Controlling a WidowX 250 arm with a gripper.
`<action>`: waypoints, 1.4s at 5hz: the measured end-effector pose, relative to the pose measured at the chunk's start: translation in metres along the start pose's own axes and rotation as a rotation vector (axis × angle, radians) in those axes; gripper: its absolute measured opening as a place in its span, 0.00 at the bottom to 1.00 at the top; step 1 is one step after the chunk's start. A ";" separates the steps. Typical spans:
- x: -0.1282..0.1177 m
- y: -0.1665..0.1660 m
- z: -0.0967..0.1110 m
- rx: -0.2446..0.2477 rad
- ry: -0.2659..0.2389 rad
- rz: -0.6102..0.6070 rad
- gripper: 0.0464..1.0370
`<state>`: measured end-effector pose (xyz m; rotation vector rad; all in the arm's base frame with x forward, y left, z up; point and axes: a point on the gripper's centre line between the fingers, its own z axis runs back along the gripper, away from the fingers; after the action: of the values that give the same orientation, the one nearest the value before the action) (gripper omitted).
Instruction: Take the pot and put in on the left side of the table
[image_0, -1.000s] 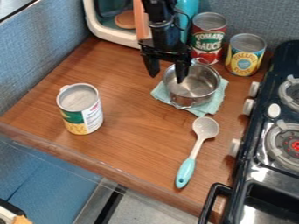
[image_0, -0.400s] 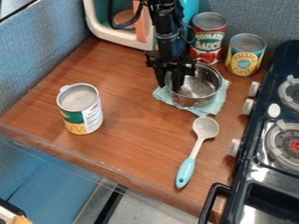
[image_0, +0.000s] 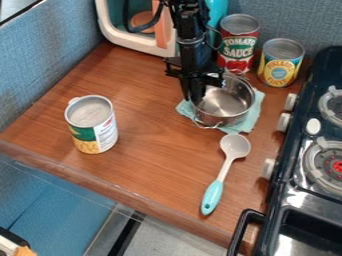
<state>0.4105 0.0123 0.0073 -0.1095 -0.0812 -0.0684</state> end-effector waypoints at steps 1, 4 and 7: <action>-0.003 -0.003 0.000 0.020 0.026 0.002 0.27; 0.007 -0.012 0.019 0.081 -0.022 -0.043 0.97; 0.007 -0.016 0.017 0.067 -0.012 -0.034 0.90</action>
<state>0.4147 -0.0024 0.0265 -0.0411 -0.0969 -0.0988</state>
